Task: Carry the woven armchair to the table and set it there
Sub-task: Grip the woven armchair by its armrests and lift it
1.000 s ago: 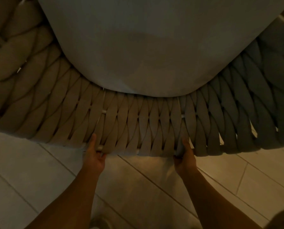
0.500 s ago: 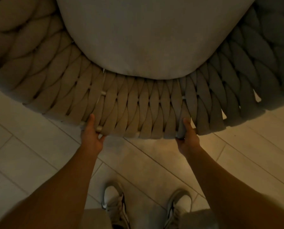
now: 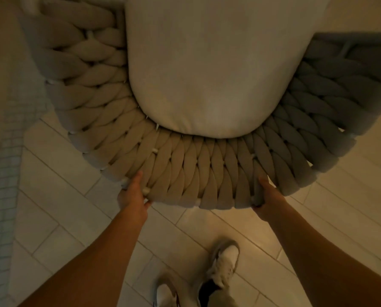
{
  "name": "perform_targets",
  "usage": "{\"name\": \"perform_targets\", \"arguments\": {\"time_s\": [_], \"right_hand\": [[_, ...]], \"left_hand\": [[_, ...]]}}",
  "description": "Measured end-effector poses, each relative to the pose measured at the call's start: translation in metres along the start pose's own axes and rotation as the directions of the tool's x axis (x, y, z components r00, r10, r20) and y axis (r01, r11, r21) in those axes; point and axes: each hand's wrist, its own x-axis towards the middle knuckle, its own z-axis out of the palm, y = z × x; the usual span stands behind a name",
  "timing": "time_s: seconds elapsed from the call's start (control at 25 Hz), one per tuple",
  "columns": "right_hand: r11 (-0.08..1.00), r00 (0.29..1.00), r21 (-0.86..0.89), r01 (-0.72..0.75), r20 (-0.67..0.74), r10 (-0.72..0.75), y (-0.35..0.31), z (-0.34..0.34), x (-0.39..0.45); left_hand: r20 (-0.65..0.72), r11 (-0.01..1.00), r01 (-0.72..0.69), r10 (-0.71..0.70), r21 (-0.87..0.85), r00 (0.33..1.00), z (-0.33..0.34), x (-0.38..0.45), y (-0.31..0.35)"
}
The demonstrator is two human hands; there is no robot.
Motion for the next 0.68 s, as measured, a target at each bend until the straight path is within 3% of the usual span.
{"name": "perform_targets", "arguments": {"time_s": [0.16,0.36,0.52,0.68], "right_hand": [[1.000,0.997,0.021,-0.006,-0.082,0.007,-0.032,0.019,-0.022],[0.999,0.993,-0.023,0.036,-0.110,-0.039,-0.081,0.039,-0.042],[0.966,0.940,-0.043,0.254,-0.224,-0.257,-0.135,0.075,-0.067],[0.841,0.799,-0.122,0.528,-0.265,-0.540,-0.214,0.127,-0.100]], "left_hand": [[-0.053,0.999,0.022,-0.021,0.026,0.998,0.024,-0.013,0.035],[-0.165,0.997,-0.044,0.055,0.069,0.985,0.059,-0.035,0.075],[-0.254,0.968,-0.174,0.216,0.179,0.943,0.096,-0.050,0.128],[-0.216,0.895,-0.313,0.390,0.318,0.895,0.148,-0.056,0.213]]}}
